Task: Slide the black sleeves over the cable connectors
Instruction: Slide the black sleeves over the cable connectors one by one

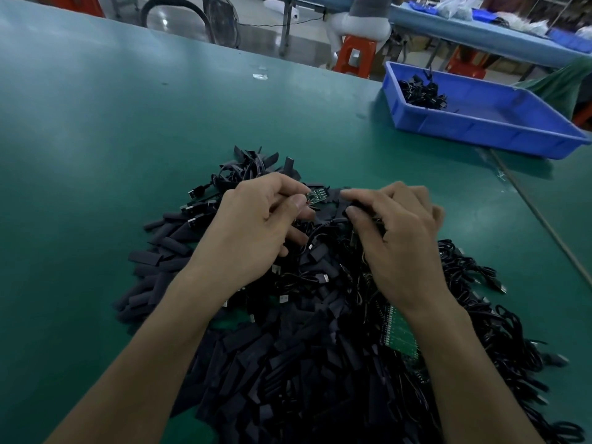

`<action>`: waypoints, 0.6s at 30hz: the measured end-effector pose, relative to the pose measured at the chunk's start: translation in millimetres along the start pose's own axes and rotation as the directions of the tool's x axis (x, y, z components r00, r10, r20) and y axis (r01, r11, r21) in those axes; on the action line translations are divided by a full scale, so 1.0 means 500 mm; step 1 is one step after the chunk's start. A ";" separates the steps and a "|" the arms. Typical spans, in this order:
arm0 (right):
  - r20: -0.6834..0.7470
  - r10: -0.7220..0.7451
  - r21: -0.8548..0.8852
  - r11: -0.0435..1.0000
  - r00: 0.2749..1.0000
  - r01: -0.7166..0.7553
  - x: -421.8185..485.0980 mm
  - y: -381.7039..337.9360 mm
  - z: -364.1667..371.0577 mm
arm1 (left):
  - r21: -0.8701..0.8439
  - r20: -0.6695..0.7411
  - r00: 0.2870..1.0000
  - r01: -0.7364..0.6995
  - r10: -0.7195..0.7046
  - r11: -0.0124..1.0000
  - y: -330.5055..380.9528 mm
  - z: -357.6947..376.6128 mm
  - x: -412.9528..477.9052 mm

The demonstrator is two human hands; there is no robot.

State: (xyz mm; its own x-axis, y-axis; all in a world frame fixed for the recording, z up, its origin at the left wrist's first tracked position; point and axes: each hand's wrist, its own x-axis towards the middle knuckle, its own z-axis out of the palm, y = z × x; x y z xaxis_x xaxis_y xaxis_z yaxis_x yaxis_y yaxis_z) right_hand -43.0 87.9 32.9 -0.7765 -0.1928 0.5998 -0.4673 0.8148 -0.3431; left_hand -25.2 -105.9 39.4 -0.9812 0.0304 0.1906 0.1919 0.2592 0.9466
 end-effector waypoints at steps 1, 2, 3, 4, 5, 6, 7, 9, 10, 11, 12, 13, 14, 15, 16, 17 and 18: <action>-0.046 -0.021 0.002 1.000 0.999 0.021 0.001 -0.001 -0.002 | 0.004 0.006 1.000 0.002 -0.002 1.000 0.001 0.000 -0.001; -0.083 -0.022 0.036 0.999 0.996 0.025 0.002 -0.002 -0.002 | 0.006 0.010 1.000 0.001 -0.001 1.000 0.001 0.000 -0.001; -0.116 0.005 0.106 0.994 0.993 0.007 0.002 -0.004 -0.003 | 0.006 0.011 1.000 0.000 0.000 1.000 0.002 0.000 -0.002; -0.143 0.063 0.202 0.979 0.988 -0.033 0.003 -0.005 -0.003 | 0.004 0.010 1.000 0.002 -0.002 1.000 0.002 -0.001 -0.002; -0.163 0.142 0.293 0.952 0.976 -0.090 0.004 -0.006 -0.005 | 0.002 0.010 1.000 0.005 -0.005 1.000 0.002 -0.002 -0.002; -0.162 0.228 0.372 0.915 0.960 -0.155 0.008 -0.006 -0.008 | 0.002 0.010 1.000 0.007 -0.007 1.000 0.002 -0.002 -0.003; -0.128 0.309 0.446 0.867 0.942 -0.224 0.010 -0.004 -0.011 | 0.004 0.010 1.000 0.009 -0.009 1.000 0.002 -0.002 -0.003; 0.010 0.399 0.564 0.755 0.917 -0.335 0.012 0.004 -0.017 | 0.011 0.014 1.000 0.012 -0.012 1.000 0.001 -0.001 -0.003; 0.077 0.397 0.594 0.718 0.914 -0.362 0.013 0.006 -0.020 | 0.015 0.015 1.000 0.011 -0.011 1.000 0.002 0.000 -0.003; 0.132 0.381 0.610 0.696 0.915 -0.378 0.012 0.007 -0.022 | 0.022 0.017 1.000 0.008 -0.009 1.000 0.002 0.001 -0.003; 0.172 0.363 0.626 0.678 0.916 -0.386 0.010 0.006 -0.023 | 0.028 0.019 1.000 0.005 -0.006 1.000 0.002 0.001 -0.003; 0.200 0.342 0.644 0.661 0.918 -0.386 0.009 0.005 -0.023 | 0.033 0.020 1.000 0.001 -0.002 0.999 0.001 0.001 -0.003; 0.224 0.321 0.660 0.645 0.920 -0.385 0.008 0.004 -0.022 | 0.038 0.022 1.000 -0.002 0.001 0.999 0.001 0.001 -0.003; 0.243 0.303 0.669 0.636 0.921 -0.385 0.005 0.003 -0.021 | 0.043 0.024 1.000 -0.005 0.004 0.999 0.001 0.001 -0.004; 0.258 0.289 0.671 0.633 0.922 -0.386 0.004 0.003 -0.020 | 0.047 0.024 1.000 -0.008 0.007 0.999 0.001 0.000 -0.004; 0.272 0.276 0.670 0.634 0.922 -0.387 0.002 0.003 -0.019 | 0.051 0.025 1.000 -0.009 0.007 0.999 0.000 0.001 -0.004; 0.286 0.263 0.670 0.633 0.922 -0.388 0.001 0.002 -0.019 | 0.054 0.026 1.000 -0.008 0.007 0.999 0.000 0.001 -0.004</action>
State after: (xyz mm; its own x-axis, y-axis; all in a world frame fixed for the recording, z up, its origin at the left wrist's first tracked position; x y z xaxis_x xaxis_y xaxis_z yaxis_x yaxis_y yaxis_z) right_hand -40.0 93.9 39.5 -0.9592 -0.1197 0.2562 -0.2776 0.2245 -0.9341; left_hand -23.0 -105.4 38.8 -0.9801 0.0571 0.1901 0.1984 0.3106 0.9296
